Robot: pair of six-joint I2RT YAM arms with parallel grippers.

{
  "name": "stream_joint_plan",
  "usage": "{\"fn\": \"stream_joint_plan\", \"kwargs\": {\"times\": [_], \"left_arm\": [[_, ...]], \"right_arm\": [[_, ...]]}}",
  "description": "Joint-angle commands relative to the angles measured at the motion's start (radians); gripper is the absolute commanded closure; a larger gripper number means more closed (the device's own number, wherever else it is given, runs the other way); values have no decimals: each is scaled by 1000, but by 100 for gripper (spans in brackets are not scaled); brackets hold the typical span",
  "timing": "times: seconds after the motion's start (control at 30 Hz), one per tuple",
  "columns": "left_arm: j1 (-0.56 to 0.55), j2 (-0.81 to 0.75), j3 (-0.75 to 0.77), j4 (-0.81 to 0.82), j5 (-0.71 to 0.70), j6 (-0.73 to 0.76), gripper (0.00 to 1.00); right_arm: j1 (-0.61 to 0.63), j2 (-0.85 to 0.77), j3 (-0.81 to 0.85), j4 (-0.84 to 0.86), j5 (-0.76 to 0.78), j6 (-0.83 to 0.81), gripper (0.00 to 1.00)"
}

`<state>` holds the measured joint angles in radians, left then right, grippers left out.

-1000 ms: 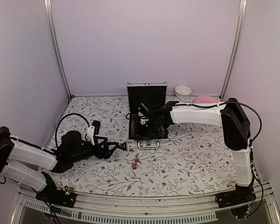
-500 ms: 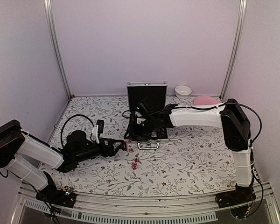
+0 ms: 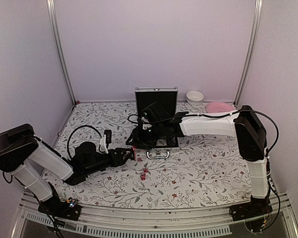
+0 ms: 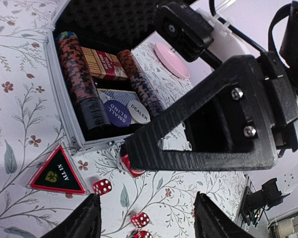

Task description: Pack up texas hold em set

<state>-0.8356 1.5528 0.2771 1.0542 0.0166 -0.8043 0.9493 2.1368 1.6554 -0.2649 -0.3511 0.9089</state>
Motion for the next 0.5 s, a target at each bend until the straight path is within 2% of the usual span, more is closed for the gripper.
{"fn": "stream_joint_plan", "kwargs": {"times": [0.0, 0.1, 0.33, 0.47], "left_arm": [[-17, 43, 36, 54, -51, -29, 38], [-19, 65, 41, 68, -68, -54, 42], [-25, 72, 63, 50, -101, -47, 43], [-26, 81, 78, 40, -106, -43, 48]], "right_arm": [[12, -34, 12, 36, -21, 22, 55], [16, -35, 18, 39, -20, 23, 54], [20, -35, 15, 42, -24, 21, 54], [23, -36, 17, 44, -26, 21, 54]]}}
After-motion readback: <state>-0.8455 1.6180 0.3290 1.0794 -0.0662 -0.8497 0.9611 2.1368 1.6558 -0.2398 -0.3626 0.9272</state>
